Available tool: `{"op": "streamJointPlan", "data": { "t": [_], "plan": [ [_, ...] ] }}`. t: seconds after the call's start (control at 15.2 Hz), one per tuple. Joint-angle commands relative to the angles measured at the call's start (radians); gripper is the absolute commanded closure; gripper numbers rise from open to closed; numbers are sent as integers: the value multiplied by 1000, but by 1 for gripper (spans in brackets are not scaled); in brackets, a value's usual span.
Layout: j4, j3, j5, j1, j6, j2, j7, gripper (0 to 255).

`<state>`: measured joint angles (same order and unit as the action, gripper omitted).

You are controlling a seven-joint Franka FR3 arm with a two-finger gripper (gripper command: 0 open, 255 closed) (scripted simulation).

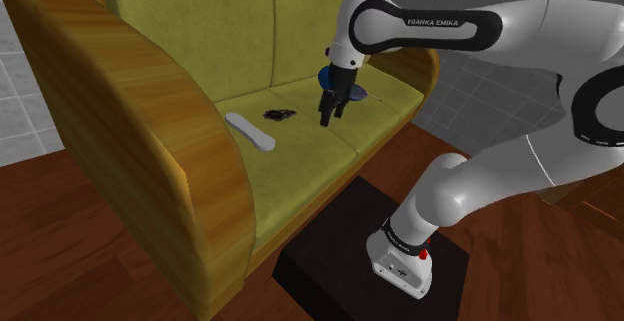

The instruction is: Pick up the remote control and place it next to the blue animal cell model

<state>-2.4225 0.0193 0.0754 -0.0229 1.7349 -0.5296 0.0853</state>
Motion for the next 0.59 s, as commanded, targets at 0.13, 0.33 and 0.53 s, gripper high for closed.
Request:
{"op": "streamJointPlan", "data": {
  "t": [0.13, 0.33, 0.53],
  "plan": [
    [44, 30, 6, -10, 119, 132, -33, 0],
    [93, 50, 2, -17, 196, 237, -59, 0],
    [155, 68, -9, -22, 262, 344, -88, 0]
  ]
}}
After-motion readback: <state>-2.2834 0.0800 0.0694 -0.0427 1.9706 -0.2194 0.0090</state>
